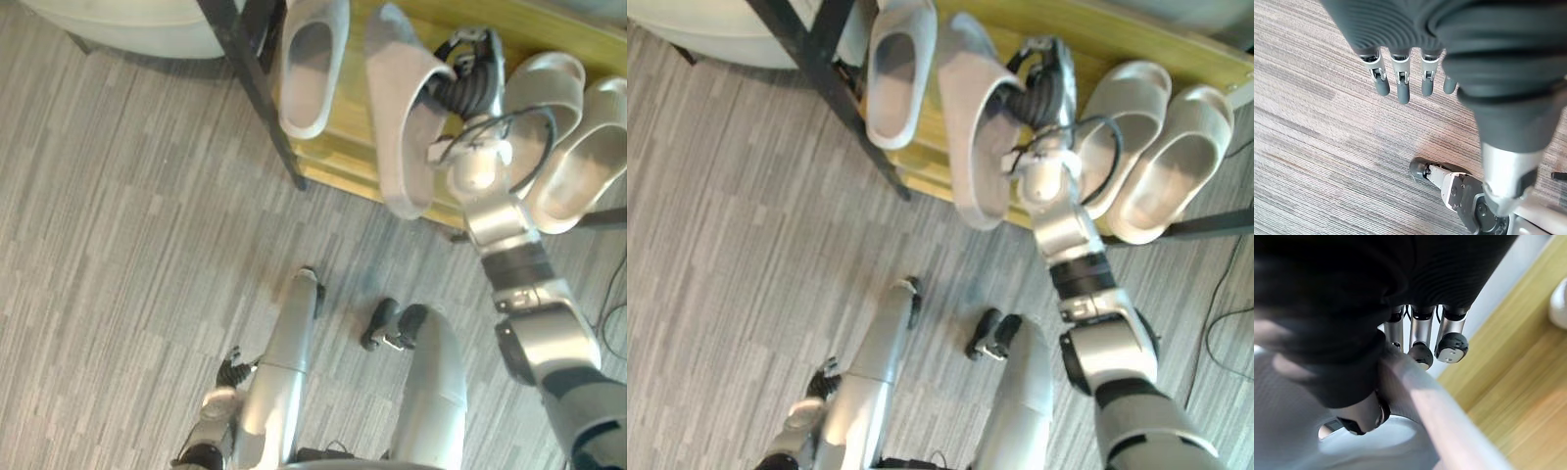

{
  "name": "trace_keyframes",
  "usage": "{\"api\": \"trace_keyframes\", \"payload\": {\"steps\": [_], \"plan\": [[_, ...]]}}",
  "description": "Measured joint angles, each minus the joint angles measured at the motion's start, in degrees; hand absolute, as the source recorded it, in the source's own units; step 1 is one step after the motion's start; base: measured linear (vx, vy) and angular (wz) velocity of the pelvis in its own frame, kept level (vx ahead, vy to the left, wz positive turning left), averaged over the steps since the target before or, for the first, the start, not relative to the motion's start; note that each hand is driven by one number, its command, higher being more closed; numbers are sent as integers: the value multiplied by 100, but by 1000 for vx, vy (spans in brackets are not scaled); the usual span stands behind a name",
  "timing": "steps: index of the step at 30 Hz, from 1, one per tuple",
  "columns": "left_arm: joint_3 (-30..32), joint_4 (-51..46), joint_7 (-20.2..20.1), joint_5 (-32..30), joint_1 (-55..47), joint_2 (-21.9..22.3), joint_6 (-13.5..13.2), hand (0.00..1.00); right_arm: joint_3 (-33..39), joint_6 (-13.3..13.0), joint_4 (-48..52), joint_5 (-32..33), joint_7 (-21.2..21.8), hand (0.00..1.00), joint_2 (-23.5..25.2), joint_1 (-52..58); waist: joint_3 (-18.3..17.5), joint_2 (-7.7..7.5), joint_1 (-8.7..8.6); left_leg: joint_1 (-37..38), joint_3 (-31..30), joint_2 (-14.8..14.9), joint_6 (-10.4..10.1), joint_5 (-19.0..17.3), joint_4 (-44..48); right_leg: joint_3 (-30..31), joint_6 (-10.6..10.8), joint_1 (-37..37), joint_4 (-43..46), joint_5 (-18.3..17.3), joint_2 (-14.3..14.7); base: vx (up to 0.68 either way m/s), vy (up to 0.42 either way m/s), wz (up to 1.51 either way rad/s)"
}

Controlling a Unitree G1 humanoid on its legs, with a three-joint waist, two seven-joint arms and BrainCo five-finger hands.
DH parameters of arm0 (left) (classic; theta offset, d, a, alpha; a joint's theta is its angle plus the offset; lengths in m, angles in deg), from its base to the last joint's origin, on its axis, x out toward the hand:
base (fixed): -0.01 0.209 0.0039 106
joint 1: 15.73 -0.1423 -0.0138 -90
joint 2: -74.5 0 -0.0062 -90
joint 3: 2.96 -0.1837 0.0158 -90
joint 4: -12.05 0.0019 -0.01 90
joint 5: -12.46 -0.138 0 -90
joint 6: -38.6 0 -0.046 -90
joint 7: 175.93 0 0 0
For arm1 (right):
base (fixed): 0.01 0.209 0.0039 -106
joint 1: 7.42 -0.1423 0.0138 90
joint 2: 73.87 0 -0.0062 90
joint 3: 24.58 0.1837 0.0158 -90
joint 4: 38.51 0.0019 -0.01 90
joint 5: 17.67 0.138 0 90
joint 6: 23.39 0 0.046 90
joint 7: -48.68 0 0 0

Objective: Organize the slippers on the shoe rack

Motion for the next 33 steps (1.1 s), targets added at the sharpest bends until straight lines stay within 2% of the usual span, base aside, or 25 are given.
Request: {"api": "trace_keyframes", "payload": {"steps": [6,8,9,13,18,33], "plan": [[-75,-42,179,68,193,-5,-8,0,75,196,-910,-54,-200,100,121,-600,0,0,67,-398,-100,-17,-141,80,42,-88,-42,-372,117,-29,-17,-31,-20,6],[-101,-38,207,108,269,-9,-9,0,82,162,-1003,-57,-321,100,119,-782,0,1,70,-509,-174,-21,-174,100,68,-172,-71,-439,148,-34,-28,-13,-5,10],[-108,-39,207,109,314,-2,-10,0,92,185,-1188,-54,-381,0,112,-929,0,1,74,-524,-179,-57,-178,101,79,-176,-103,-455,198,-71,-72,-9,1,12],[-113,-41,216,108,379,13,-14,0,95,182,-1380,-34,-496,0,120,-1070,-2,4,119,-609,-227,-75,-158,88,75,-204,-91,-522,212,-124,-72,-28,7,7],[-230,-38,318,112,539,24,-15,0,314,182,-1547,101,-714,0,144,-1109,-3,7,232,-740,-302,-114,-263,150,37,-276,-101,-625,228,-130,-94,-24,21,7],[-215,-46,313,112,558,43,-8,0,539,192,-1389,415,-852,0,394,-1032,-7,12,254,-676,-295,-117,-295,170,-35,-283,-129,-578,207,-140,-103,-15,32,1]]}}
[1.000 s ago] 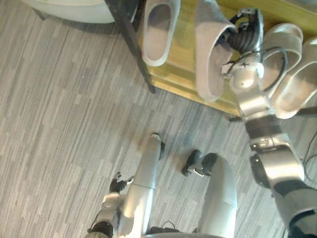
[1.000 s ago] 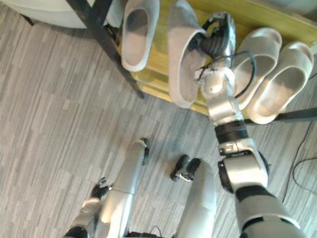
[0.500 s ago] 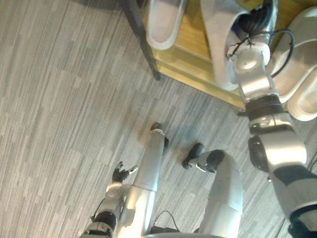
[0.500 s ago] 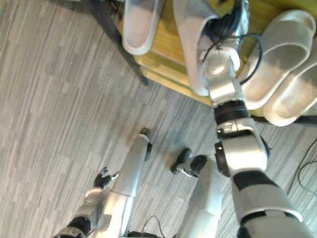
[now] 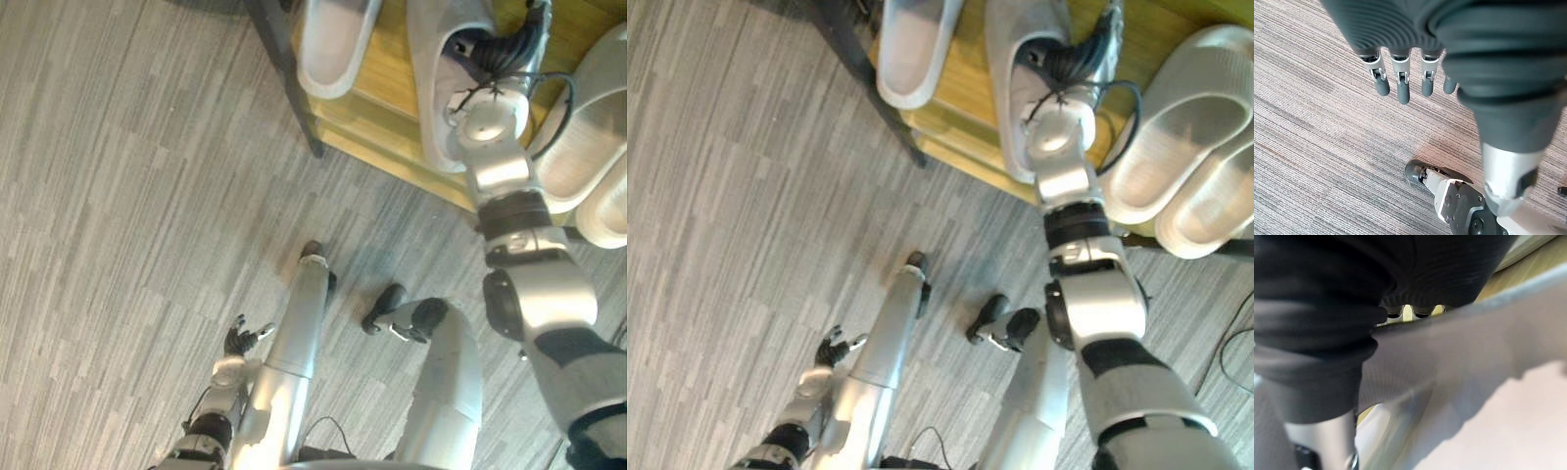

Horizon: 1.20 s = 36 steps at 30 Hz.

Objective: Organize the slippers on the shoe rack

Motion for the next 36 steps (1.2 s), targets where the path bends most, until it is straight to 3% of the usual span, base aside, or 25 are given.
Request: {"api": "trace_keyframes", "payload": {"steps": [22,30,36], "plan": [[568,78,-15,1,6,88,18,0,-100,-121,1770,5,470,0,237,1262,-18,-13,-135,426,164,328,-15,12,-276,33,-176,327,-385,154,262,-14,31,-6],[900,117,-26,-3,-27,68,45,0,-78,-555,2625,992,528,0,1200,2339,-114,-185,-250,582,239,421,-18,13,-402,74,-120,420,-519,180,343,-2,11,-5],[1112,110,-122,-19,-26,108,87,0,-16,-800,2866,1623,679,0,1758,2934,-118,-193,-324,737,224,428,-17,12,-454,52,-88,605,-608,198,365,0,0,0]]}}
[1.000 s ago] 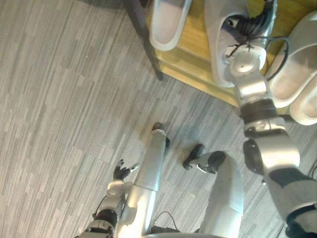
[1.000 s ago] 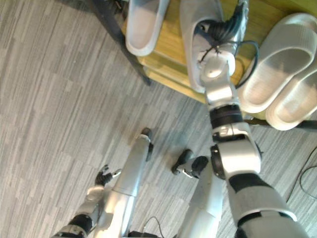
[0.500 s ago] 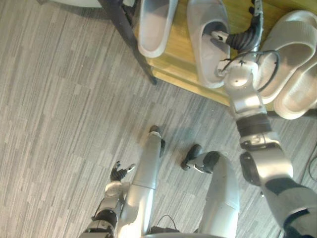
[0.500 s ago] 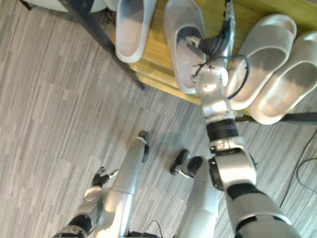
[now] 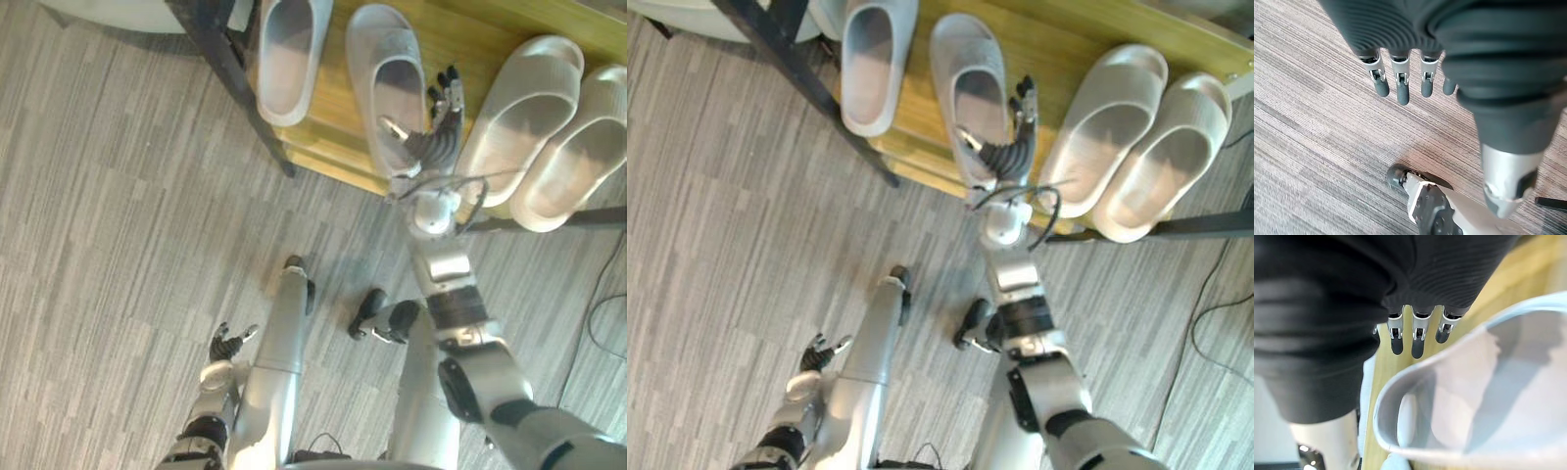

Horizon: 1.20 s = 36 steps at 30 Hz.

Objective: Organize the slippers on the shoe rack

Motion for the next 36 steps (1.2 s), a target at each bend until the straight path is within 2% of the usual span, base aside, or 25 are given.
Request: {"api": "trace_keyframes", "payload": {"steps": [14,21,36], "plan": [[298,-53,0,-108,0,69,85,0,-5,-224,146,787,374,0,369,262,8,-16,-4,73,21,33,1,-1,-90,18,36,61,-101,20,45,0,4,-1],[456,-53,3,-103,1,102,86,0,-82,-266,104,1251,423,0,528,220,16,-32,2,111,14,40,0,-1,-123,5,37,112,-145,20,58,0,0,0],[474,-68,20,-106,23,129,83,0,-34,-345,-852,1891,360,0,894,-738,19,-34,49,154,-64,7,-30,17,-188,-70,46,195,-202,19,48,3,0,2]]}}
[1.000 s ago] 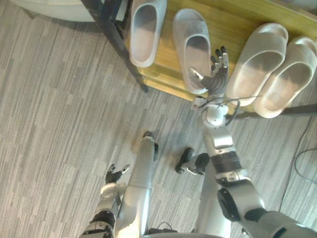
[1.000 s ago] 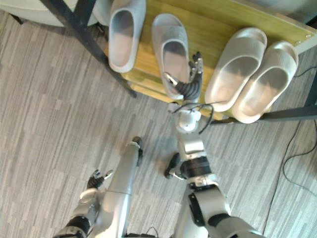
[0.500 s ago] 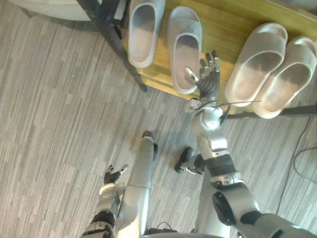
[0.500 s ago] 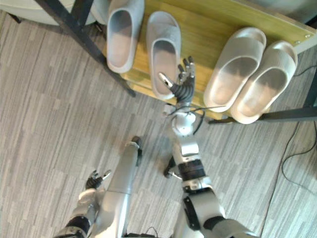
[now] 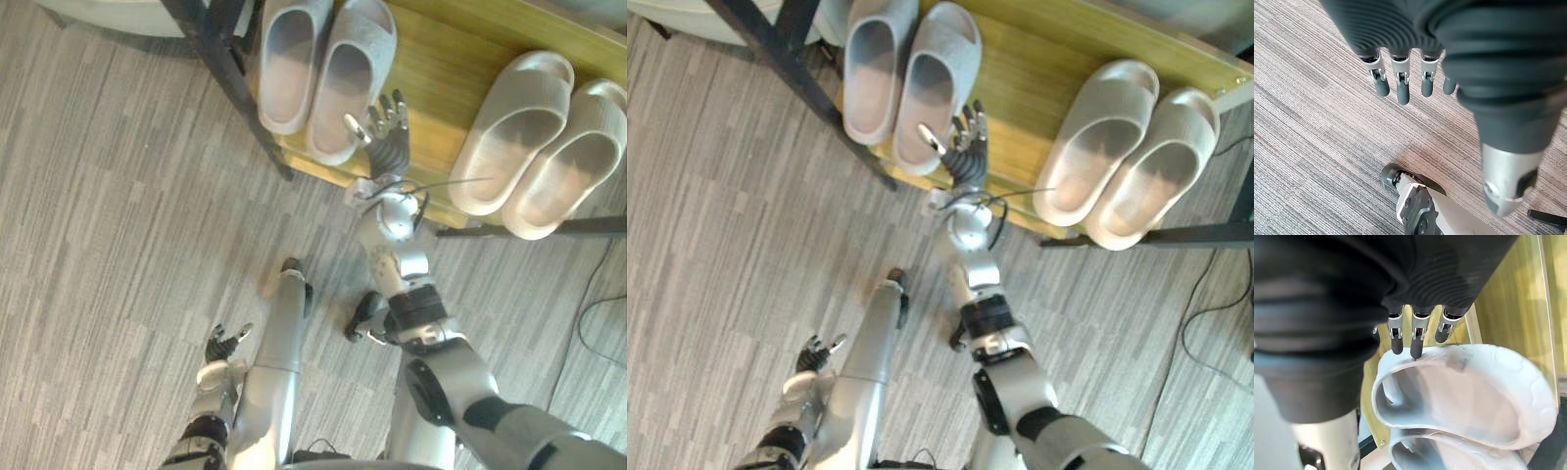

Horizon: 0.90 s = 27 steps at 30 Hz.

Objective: Organize the slippers on the shoe rack

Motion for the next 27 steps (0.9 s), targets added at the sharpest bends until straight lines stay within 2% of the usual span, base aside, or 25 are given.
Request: {"api": "trace_keyframes", "payload": {"steps": [8,14,17,21,23,27], "plan": [[-1,5,1,5,45,29,-5,0,221,-16,-455,329,-121,0,-36,-340,6,11,59,94,-36,-25,-33,35,-59,-36,29,97,0,-22,-18,-8,-5,3],[128,13,-4,6,71,70,-2,0,237,23,-540,357,34,0,-404,-345,6,12,91,140,-32,-22,-34,52,-72,-36,14,130,-5,-14,-19,-1,0,1],[170,19,-10,7,69,95,5,0,155,87,-156,269,72,0,-566,146,10,17,49,380,-7,-5,-32,50,-136,-31,-22,376,-90,8,-6,5,1,-1],[227,12,-9,11,-68,56,-3,0,-157,140,864,-357,268,0,-834,1308,10,15,-55,981,115,90,30,65,-458,-4,76,921,-450,63,72,18,9,-12],[222,-4,-11,9,-191,19,-4,0,-352,153,1398,-611,388,0,-957,2038,7,3,-79,1435,263,182,97,103,-810,4,46,1324,-794,184,102,49,5,-10],[197,-31,-24,-7,-556,-110,-7,0,-716,164,2064,-1202,764,0,-1078,3366,-56,-43,-328,2430,757,422,211,376,-1757,-25,145,2237,-1638,450,143,88,2,2]]}}
